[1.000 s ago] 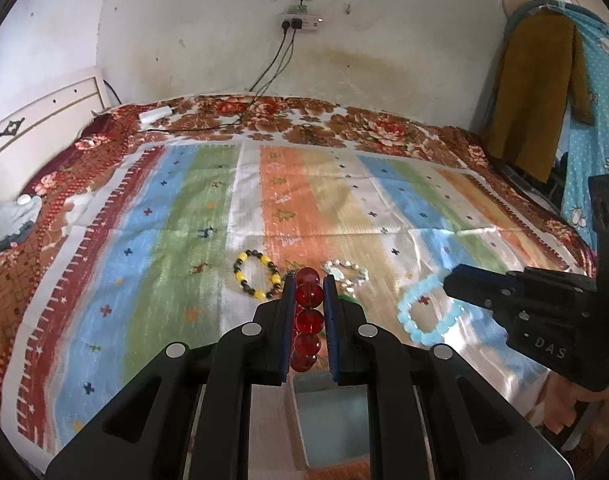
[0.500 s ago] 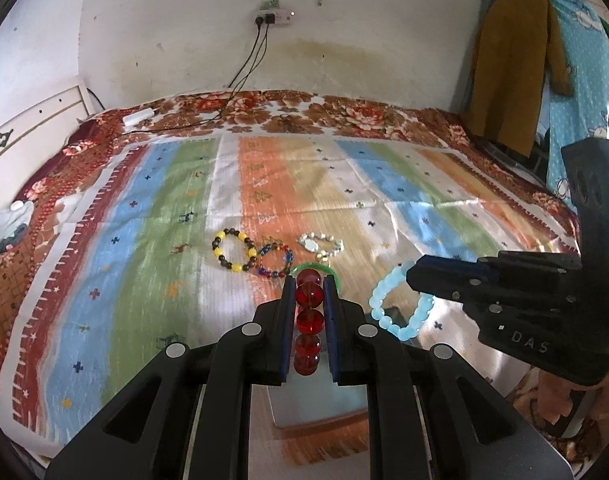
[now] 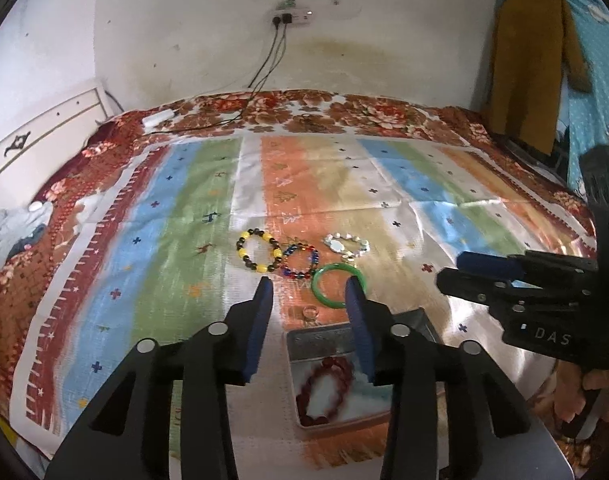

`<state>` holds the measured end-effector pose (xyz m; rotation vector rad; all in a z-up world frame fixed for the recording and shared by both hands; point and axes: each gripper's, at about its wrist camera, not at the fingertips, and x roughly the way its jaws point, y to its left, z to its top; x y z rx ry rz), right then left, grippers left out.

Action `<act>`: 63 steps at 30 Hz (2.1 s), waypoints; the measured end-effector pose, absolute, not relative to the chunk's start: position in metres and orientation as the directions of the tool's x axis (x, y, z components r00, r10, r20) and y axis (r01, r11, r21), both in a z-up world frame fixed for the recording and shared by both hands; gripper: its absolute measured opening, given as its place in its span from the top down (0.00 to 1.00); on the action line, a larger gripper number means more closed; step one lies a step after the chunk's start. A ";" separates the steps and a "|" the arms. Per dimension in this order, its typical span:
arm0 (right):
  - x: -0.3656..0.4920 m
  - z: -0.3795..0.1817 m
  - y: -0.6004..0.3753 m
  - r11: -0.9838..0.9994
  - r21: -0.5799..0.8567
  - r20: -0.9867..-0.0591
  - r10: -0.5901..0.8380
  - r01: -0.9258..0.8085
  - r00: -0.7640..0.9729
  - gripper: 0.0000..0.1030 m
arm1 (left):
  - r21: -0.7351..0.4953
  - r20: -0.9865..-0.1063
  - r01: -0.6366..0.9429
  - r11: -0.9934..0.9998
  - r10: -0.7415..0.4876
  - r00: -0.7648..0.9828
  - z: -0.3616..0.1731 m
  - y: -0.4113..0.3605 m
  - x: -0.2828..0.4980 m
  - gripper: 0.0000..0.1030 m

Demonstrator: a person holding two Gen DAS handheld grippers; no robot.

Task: Organize jewelry
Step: 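Lower the pale blue bracelet into the tin box and open the right tool, then grasp the small ring with the left tool while the right tool grasps the green jade bangle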

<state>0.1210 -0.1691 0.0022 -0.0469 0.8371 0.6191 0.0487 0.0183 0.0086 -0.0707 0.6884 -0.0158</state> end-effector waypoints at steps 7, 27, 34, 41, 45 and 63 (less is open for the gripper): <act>0.136 -0.005 -0.172 0.834 0.209 -0.733 0.480 -0.511 0.483 0.64 | -0.140 -0.675 -0.067 0.988 -0.046 0.736 0.005 0.046 0.073 0.55; 0.181 -0.020 -0.160 0.831 0.219 -0.796 0.455 -0.512 0.398 0.60 | -0.166 -0.781 0.003 0.986 -0.133 0.610 -0.017 0.041 0.118 0.48; 0.199 -0.031 -0.157 0.836 0.237 -0.824 0.443 -0.495 0.354 0.60 | -0.204 -0.821 0.008 0.979 -0.175 0.543 -0.030 0.043 0.137 0.46; 0.219 -0.050 -0.159 0.845 0.291 -0.854 0.441 -0.450 0.276 0.60 | -0.264 -0.859 0.033 0.964 -0.250 0.446 -0.045 0.040 0.149 0.45; 0.228 -0.058 -0.158 0.845 0.317 -0.861 0.447 -0.431 0.243 0.60 | -0.273 -0.880 0.074 0.959 -0.280 0.385 -0.053 0.032 0.156 0.43; 0.256 -0.083 -0.138 0.852 0.295 -0.900 0.399 -0.431 0.173 0.60 | -0.173 -0.940 0.148 0.974 -0.208 0.271 -0.084 0.016 0.186 0.43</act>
